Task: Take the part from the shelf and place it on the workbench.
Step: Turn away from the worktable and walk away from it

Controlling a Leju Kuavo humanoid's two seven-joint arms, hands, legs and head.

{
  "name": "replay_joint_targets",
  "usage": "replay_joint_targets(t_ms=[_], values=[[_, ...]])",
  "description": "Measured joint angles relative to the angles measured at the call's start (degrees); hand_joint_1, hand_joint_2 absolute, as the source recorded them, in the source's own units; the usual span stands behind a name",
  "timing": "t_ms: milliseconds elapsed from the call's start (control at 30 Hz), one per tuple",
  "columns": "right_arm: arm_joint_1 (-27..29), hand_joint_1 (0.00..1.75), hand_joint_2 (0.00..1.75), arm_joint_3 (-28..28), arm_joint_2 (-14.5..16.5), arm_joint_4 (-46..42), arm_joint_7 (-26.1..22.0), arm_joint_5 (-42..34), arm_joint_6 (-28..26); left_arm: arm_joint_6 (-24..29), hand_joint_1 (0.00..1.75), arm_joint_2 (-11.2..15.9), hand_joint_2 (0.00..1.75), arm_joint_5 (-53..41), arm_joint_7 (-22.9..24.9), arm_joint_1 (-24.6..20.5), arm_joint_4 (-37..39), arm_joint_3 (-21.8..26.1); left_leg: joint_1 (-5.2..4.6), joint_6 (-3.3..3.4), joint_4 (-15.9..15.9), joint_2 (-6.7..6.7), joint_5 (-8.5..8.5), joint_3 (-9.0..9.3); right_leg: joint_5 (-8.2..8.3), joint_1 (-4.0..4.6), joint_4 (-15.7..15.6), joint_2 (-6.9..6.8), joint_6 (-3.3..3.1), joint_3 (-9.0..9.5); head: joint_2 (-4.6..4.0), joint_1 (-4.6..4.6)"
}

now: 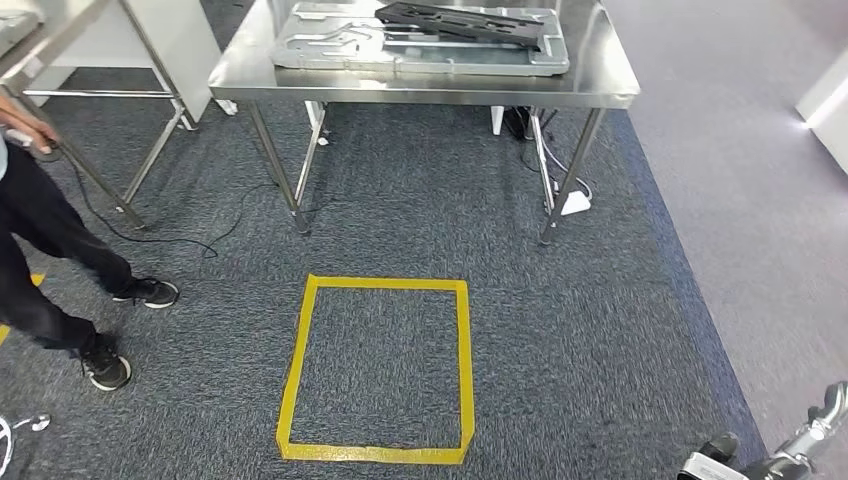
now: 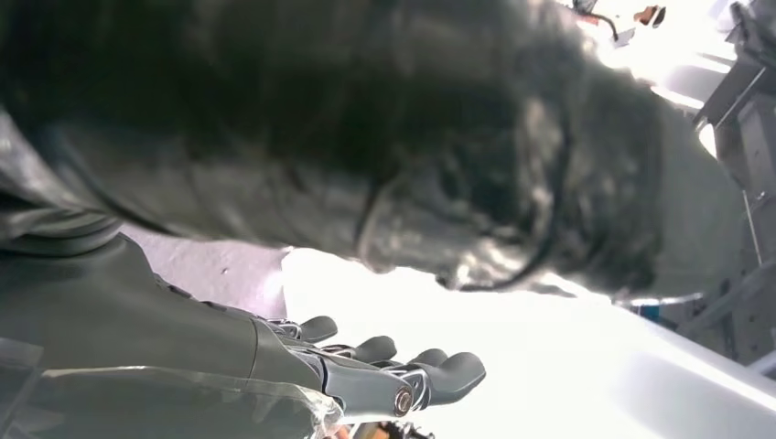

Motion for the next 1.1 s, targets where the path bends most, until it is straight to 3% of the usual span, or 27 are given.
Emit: replay_joint_targets(t_ms=[67,133,200,233,267,300,333,367,433,500,567,633,733,767,800,833,867,933,1000,1067,1100], values=[[0.15,0.0,0.0,0.03,0.0,-0.02,-0.04,0.01,-0.01,0.01,0.0,-0.01,0.0,-0.01,0.0,-0.07,0.0,0.01,0.07,0.34,-0.67,1.1,0.39,0.17,0.37,-0.14,-0.13,0.63,0.82,-0.35,0.0,0.01],[0.25,0.0,0.0,0.02,0.0,-0.06,-0.09,0.01,-0.02,0.01,0.0,-0.02,0.0,-0.02,-0.04,-0.08,0.0,0.01,0.33,1.02,-1.44,2.41,1.02,0.29,-1.08,0.06,1.78,-1.27,1.38,-1.3,0.0,0.16],[0.26,0.0,0.0,0.02,0.0,-0.08,-0.1,-0.02,-0.03,0.0,0.0,-0.03,0.0,-0.02,-0.07,-0.01,0.0,0.01,0.35,1.43,-1.7,3.76,1.27,0.17,-4.74,0.11,7.89,-3.8,1.77,-4.09,0.0,0.29],[0.3,0.0,0.0,0.02,0.0,-0.08,-0.09,-0.03,-0.02,0.0,0.0,-0.03,0.0,-0.02,-0.07,0.06,0.0,0.02,0.3,1.46,-1.66,4.53,1.28,0.05,-6.43,0.01,11.67,-4.24,1.98,-5.81,0.0,0.29],[0.36,0.0,0.0,0.02,0.0,-0.06,-0.09,-0.04,-0.02,0.01,0.0,-0.02,0.0,-0.03,-0.05,0.12,0.0,0.02,0.27,1.45,-1.62,5.3,1.27,-0.03,-7.3,-0.11,14.41,-4.42,2.16,-7.0,0.0,0.29],[0.43,0.0,0.0,0.02,0.0,-0.04,-0.1,-0.05,-0.01,0.01,0.0,-0.02,0.0,-0.04,-0.03,0.13,0.0,0.02,0.25,1.43,-1.58,6.04,1.24,-0.07,-7.01,-0.22,15.07,-4.59,2.31,-7.15,0.0,0.29],[0.49,0.0,0.0,0.02,0.0,-0.03,-0.1,-0.06,-0.01,0.01,0.0,-0.03,0.0,-0.07,-0.02,0.1,0.0,0.02,0.25,1.36,-1.52,6.78,1.18,-0.04,-5.73,-0.33,13.52,-4.9,2.4,-6.15,0.0,0.29],[0.5,0.0,0.0,0.02,0.0,-0.02,-0.11,-0.07,-0.01,0.01,0.0,-0.05,0.0,-0.09,-0.01,0.04,0.0,0.02,0.25,1.23,-1.44,7.39,1.06,0.05,-3.76,-0.4,9.76,-5.59,2.39,-4.0,0.0,0.29],[0.47,0.0,0.0,0.02,0.0,-0.02,-0.15,-0.08,-0.01,0.07,0.0,-0.08,0.0,-0.13,0.0,-0.03,0.0,0.02,0.02,0.75,-1.15,8.37,0.68,0.26,-1.16,-0.19,2.03,-8.1,1.94,0.17,0.0,0.28],[0.47,0.0,0.0,0.02,0.0,-0.04,-0.22,-0.07,-0.01,0.17,0.0,-0.09,0.0,-0.13,0.01,-0.08,0.0,0.02,-0.3,0.2,-0.96,9.21,0.4,0.43,-0.81,0.2,-0.66,-9.14,1.24,1.37,0.0,0.26],[0.56,0.0,0.0,0.02,0.0,-0.1,-0.28,-0.07,-0.02,0.27,0.0,-0.09,0.0,-0.13,0.02,-0.19,0.0,0.02,-0.3,-0.32,-0.91,10.02,0.2,0.58,-0.51,0.18,-0.79,-7.83,0.54,1.14,0.0,0.25],[0.59,0.0,0.0,0.03,0.0,-0.22,-0.34,-0.08,-0.03,0.33,0.0,-0.09,0.0,-0.13,0.01,-0.25,0.0,0.02,-0.04,-0.88,0.79,8.62,-1.4,0.06,-0.12,-0.09,-1.14,-6.73,-0.2,1.07,0.0,0.24],[0.55,0.0,0.0,0.11,0.0,-0.3,-0.44,-0.11,-0.02,0.38,0.0,-0.08,0.0,-0.13,0.0,-0.13,0.0,0.02,0.19,-1.38,10.83,4.93,-6.98,-4.32,0.25,-0.16,-1.21,-5.04,-0.81,0.7,0.0,0.23],[0.56,0.0,0.0,0.13,0.0,-0.29,-0.45,-0.11,-0.01,0.39,0.0,-0.07,0.0,-0.13,0.0,-0.03,0.01,0.02,0.2,-1.43,14.05,4.55,-8.01,-5.84,0.3,-0.12,-1.11,-4.32,-0.87,0.56,0.0,0.23],[0.57,0.0,0.0,0.13,0.0,-0.29,-0.46,-0.11,-0.01,0.42,0.0,-0.07,0.0,-0.13,0.0,0.05,0.01,0.02,0.2,-1.41,15.42,4.41,-7.86,-6.53,0.32,-0.09,-0.99,-3.55,-0.9,0.47,0.0,0.23],[0.59,0.0,0.0,0.13,0.0,-0.29,-0.46,-0.11,-0.01,0.47,0.0,-0.07,0.0,-0.13,0.0,0.11,0.01,0.02,0.2,-1.32,14.48,4.31,-6.55,-6.16,0.33,-0.07,-0.87,-2.78,-0.9,0.45,0.0,0.23],[0.6,0.0,0.0,0.13,0.0,-0.3,-0.46,-0.1,-0.01,0.54,0.0,-0.07,0.0,-0.13,0.0,0.13,0.01,0.02,0.22,-1.17,11.36,3.92,-4.35,-4.78,0.32,-0.08,-0.74,-2.0,-0.88,0.47,0.0,0.23],[0.59,0.0,0.0,0.14,0.0,-0.31,-0.45,-0.1,-0.01,0.69,0.0,-0.04,0.0,-0.13,0.0,0.13,0.0,0.03,0.33,-0.7,3.61,1.45,-0.79,-1.51,0.34,-0.04,-0.43,-0.63,-0.61,0.35,0.0,0.25],[0.63,0.0,0.0,0.14,0.0,-0.3,-0.38,-0.06,-0.01,0.79,0.0,-0.01,0.0,-0.13,0.01,0.1,0.0,0.05,0.3,-0.32,0.11,-0.54,0.07,-0.21,0.56,-0.09,-0.26,0.58,0.11,-0.12,0.0,0.25],[0.85,0.0,0.0,0.12,0.0,-0.29,-0.2,-0.02,-0.01,0.84,0.0,0.03,0.0,-0.11,0.03,0.03,0.0,0.07,0.23,0.12,-0.22,0.07,0.24,-0.11,0.97,-0.21,-0.42,1.71,0.97,-0.52,0.0,0.24],[0.99,0.0,0.0,0.1,0.0,-0.28,-0.13,-0.02,-0.02,0.84,0.0,0.03,0.0,-0.11,0.03,-0.02,0.0,0.08,0.31,0.49,-0.53,0.75,0.51,0.0,0.87,-0.18,-0.22,1.29,1.26,-0.7,0.0,0.26]])
